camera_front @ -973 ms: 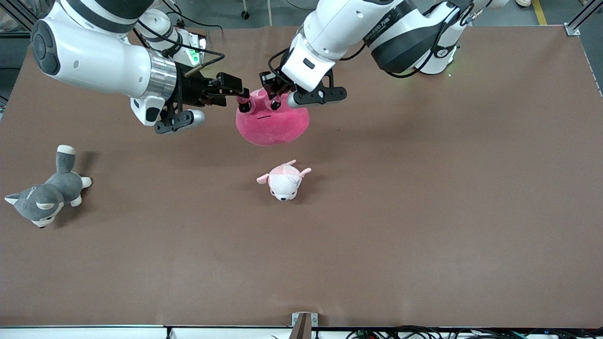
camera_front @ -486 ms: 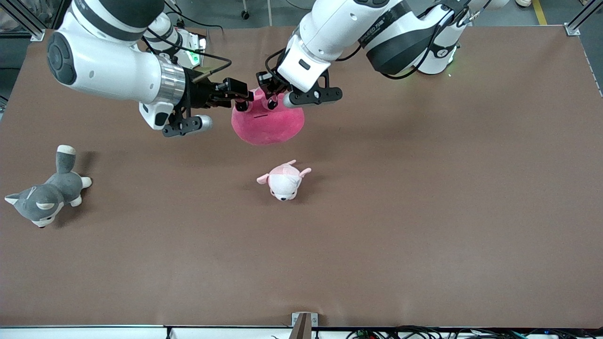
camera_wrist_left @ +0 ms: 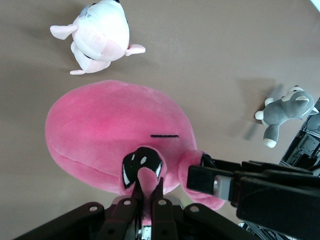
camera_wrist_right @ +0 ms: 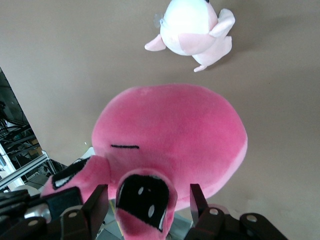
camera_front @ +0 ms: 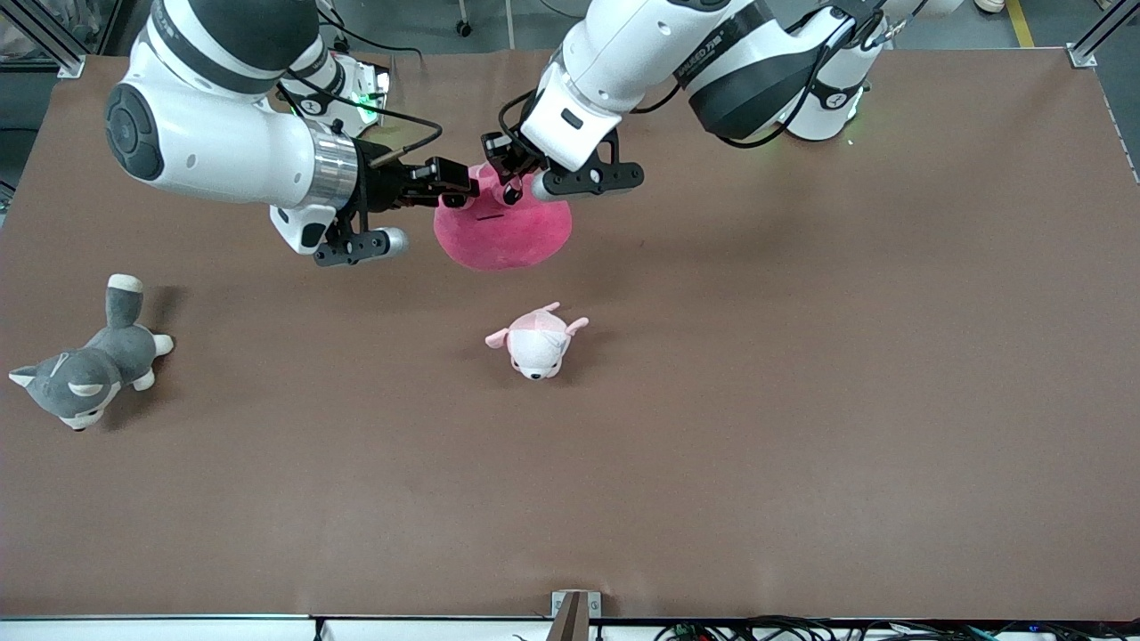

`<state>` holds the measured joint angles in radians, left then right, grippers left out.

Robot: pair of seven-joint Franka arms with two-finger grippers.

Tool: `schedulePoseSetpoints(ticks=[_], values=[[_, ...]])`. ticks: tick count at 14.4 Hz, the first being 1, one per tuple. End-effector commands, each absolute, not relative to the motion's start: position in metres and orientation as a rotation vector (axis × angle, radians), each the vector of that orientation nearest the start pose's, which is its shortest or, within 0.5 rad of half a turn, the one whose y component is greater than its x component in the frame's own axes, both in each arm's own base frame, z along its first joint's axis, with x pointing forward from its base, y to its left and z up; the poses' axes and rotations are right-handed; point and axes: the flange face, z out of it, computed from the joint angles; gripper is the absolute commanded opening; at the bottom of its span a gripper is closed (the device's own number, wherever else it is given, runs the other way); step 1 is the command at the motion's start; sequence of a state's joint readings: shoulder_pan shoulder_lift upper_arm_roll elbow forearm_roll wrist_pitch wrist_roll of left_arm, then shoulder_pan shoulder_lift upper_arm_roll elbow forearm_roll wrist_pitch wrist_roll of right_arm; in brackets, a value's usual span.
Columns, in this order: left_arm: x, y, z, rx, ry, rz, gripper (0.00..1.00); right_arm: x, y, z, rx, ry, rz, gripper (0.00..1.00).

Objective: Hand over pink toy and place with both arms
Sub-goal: 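Grasp the pink toy with the right gripper beside the left gripper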

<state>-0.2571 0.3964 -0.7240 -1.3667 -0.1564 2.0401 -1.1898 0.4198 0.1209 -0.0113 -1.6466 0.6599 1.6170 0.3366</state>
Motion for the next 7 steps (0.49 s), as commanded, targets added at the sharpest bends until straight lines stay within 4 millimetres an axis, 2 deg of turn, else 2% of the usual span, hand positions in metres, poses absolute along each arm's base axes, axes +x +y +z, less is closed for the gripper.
schedulePoseSetpoints(ticks=[1, 4, 5, 6, 7], values=[[0.4502, -0.5243, 0.5872, 2.551, 0.464, -0.245, 0.0, 0.508, 0.2892, 0.5447, -2.56, 0.019, 0.525, 0.73], [0.4511, -0.5245, 0.5856, 2.552, 0.465, -0.246, 0.0, 0.5076, 0.2884, 0.5461, -2.56, 0.021, 0.528, 0.73], [0.4512, -0.5245, 0.5856, 2.553, 0.465, -0.244, 0.0, 0.5072, 0.2898, 0.5456, -2.56, 0.022, 0.526, 0.67], [0.4512, -0.5245, 0.5856, 2.553, 0.465, -0.244, 0.0, 0.5074, 0.2908, 0.5455, -2.56, 0.021, 0.525, 0.57], [0.4512, -0.5245, 0.5856, 2.553, 0.465, -0.244, 0.0, 0.5075, 0.2909, 0.5462, -2.56, 0.018, 0.522, 0.4]])
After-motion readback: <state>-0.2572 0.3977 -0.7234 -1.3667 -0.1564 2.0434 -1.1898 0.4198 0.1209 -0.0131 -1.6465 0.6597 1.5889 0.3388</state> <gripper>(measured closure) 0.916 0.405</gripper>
